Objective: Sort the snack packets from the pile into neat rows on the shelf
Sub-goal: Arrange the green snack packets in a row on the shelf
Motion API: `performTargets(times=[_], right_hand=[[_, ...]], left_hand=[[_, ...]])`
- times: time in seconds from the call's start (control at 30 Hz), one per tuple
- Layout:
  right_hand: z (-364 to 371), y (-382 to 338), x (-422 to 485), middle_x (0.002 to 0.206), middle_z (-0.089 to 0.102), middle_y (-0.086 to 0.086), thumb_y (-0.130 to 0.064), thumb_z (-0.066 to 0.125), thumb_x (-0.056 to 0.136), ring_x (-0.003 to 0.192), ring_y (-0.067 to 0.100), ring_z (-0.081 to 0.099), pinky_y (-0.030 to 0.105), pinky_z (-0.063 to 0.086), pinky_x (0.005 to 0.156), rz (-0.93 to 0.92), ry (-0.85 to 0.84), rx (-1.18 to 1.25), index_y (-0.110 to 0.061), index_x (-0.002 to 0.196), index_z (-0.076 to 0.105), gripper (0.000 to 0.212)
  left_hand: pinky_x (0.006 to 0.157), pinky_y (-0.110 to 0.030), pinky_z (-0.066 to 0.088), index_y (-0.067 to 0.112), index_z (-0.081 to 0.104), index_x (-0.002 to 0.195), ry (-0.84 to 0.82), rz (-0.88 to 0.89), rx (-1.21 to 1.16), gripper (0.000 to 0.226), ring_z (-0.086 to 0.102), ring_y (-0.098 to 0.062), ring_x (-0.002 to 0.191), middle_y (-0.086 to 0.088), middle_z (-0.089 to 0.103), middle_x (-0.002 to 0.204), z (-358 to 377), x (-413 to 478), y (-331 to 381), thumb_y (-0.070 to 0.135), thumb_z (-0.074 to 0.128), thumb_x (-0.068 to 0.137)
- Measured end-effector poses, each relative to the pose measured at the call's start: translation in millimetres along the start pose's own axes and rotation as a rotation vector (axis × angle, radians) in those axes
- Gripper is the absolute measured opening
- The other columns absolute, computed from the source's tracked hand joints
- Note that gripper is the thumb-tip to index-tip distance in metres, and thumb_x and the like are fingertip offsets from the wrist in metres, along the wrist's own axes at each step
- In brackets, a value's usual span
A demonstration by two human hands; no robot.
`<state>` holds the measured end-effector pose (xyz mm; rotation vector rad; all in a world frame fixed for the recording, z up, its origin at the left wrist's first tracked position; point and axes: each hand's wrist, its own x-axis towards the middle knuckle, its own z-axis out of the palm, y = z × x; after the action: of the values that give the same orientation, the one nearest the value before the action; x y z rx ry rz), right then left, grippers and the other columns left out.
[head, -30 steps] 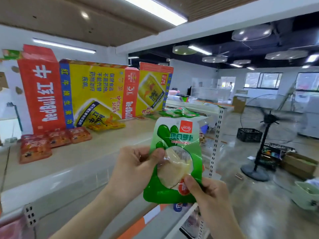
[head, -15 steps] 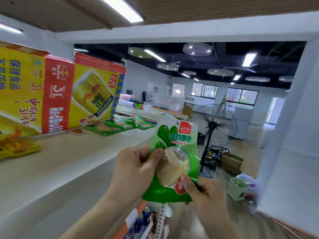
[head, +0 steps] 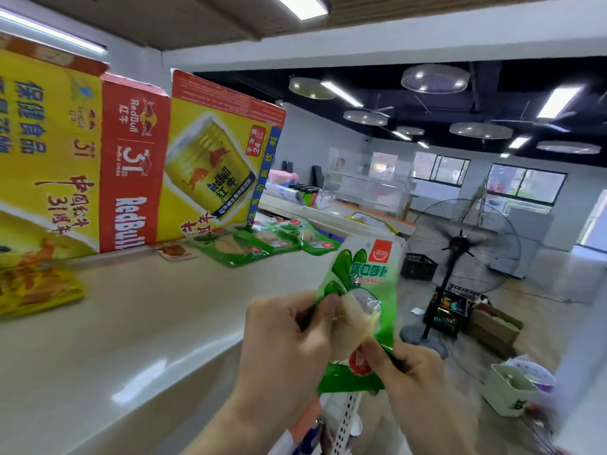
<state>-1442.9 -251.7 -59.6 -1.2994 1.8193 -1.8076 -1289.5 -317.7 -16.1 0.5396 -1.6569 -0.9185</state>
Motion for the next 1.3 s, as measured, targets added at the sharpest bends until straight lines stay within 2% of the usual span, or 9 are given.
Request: performTargets(times=[0.13, 0.27, 0.4, 0.5, 0.57, 0.7, 0.83, 1.07, 1.3], right_hand=[[14.8, 1.8, 36.7, 0.038, 0.052, -0.004, -0.013, 0.070, 0.081, 0.035, 0.000, 0.044, 0.011, 0.029, 0.039, -0.074, -0.103, 0.029, -0.019, 0.040, 0.064, 0.042], [26.3, 8.1, 84.6, 0.041, 0.048, 0.000, -0.034, 0.070, 0.081, 0.040, 0.004, 0.039, 0.019, 0.026, 0.042, -0.202, -0.254, 0.078, -0.006, 0.050, 0.066, 0.042], [29.4, 22.1, 146.0, 0.055, 0.055, 0.023, -0.068, 0.061, 0.075, 0.053, 0.016, 0.044, 0.032, 0.029, 0.051, -0.300, -0.415, 0.147, 0.005, 0.070, 0.066, 0.073], [26.4, 23.4, 191.3, 0.061, 0.054, 0.028, -0.058, 0.063, 0.077, 0.054, 0.017, 0.043, 0.043, 0.030, 0.049, -0.399, -0.521, 0.211, 0.004, 0.068, 0.063, 0.063], [23.6, 24.4, 219.7, 0.052, 0.050, 0.017, -0.045, 0.070, 0.083, 0.050, 0.016, 0.040, 0.036, 0.026, 0.049, -0.444, -0.568, 0.202, -0.001, 0.061, 0.061, 0.050], [32.0, 28.6, 270.3, 0.048, 0.046, -0.001, -0.032, 0.066, 0.092, 0.046, 0.007, 0.036, 0.024, 0.025, 0.046, -0.496, -0.651, 0.019, -0.007, 0.054, 0.052, 0.047], [57.5, 34.4, 313.6, 0.052, 0.050, -0.001, -0.034, 0.062, 0.090, 0.051, 0.014, 0.046, 0.038, 0.041, 0.054, -0.501, -0.717, -0.242, -0.011, 0.052, 0.052, 0.046], [81.5, 45.4, 362.9, 0.068, 0.043, 0.004, -0.039, 0.055, 0.089, 0.074, 0.027, 0.049, 0.028, 0.031, 0.053, -0.466, -0.741, -0.531, -0.017, 0.064, 0.039, 0.037], [78.8, 81.2, 365.8, 0.096, 0.052, 0.013, -0.037, 0.053, 0.090, 0.106, 0.030, 0.054, 0.034, 0.040, 0.076, -0.413, -0.867, -0.646, -0.013, 0.074, 0.043, 0.031]], left_hand=[[0.044, -0.037, 0.024, 0.006, 0.060, 0.059, 0.102, 0.046, 0.076, 0.040, 0.037, -0.009, 0.049, -0.012, 0.050, 0.052, 0.2, 19.1, -14.2, 0.033, 0.061, 0.088], [0.042, -0.032, 0.026, 0.006, 0.063, 0.059, 0.278, 0.100, 0.200, 0.041, 0.039, -0.010, 0.049, -0.011, 0.054, 0.052, 8.7, 42.9, -22.0, 0.037, 0.062, 0.085], [0.042, -0.023, 0.034, 0.011, 0.072, 0.060, 0.429, 0.055, 0.295, 0.031, 0.047, -0.006, 0.048, -0.004, 0.064, 0.055, 26.9, 76.9, -20.1, 0.026, 0.072, 0.087], [0.049, -0.023, 0.042, 0.019, 0.073, 0.060, 0.485, -0.004, 0.354, 0.028, 0.054, -0.005, 0.053, -0.001, 0.070, 0.062, 41.2, 107.7, -19.3, 0.023, 0.070, 0.087], [0.053, -0.026, 0.051, 0.024, 0.075, 0.059, 0.533, -0.030, 0.388, 0.030, 0.061, -0.008, 0.055, 0.002, 0.071, 0.062, 48.9, 129.0, -26.6, 0.020, 0.070, 0.089], [0.070, -0.058, 0.058, 0.022, 0.077, 0.071, 0.642, -0.106, 0.486, 0.019, 0.070, -0.038, 0.075, -0.009, 0.073, 0.069, 57.5, 165.0, -49.2, 0.018, 0.071, 0.089], [0.069, -0.049, 0.060, 0.011, 0.076, 0.067, 0.638, -0.238, 0.644, 0.023, 0.070, -0.034, 0.073, -0.009, 0.073, 0.066, 56.0, 200.5, -65.0, 0.018, 0.070, 0.088], [0.045, -0.025, 0.036, 0.008, 0.064, 0.058, 0.553, -0.462, 0.880, 0.036, 0.052, -0.016, 0.051, -0.005, 0.061, 0.054, 68.5, 256.7, -101.3, 0.019, 0.066, 0.092], [0.040, -0.019, 0.041, 0.013, 0.071, 0.066, 0.477, -0.555, 0.985, 0.028, 0.060, -0.008, 0.045, 0.004, 0.065, 0.049, 77.5, 250.0, -106.5, 0.023, 0.068, 0.091]])
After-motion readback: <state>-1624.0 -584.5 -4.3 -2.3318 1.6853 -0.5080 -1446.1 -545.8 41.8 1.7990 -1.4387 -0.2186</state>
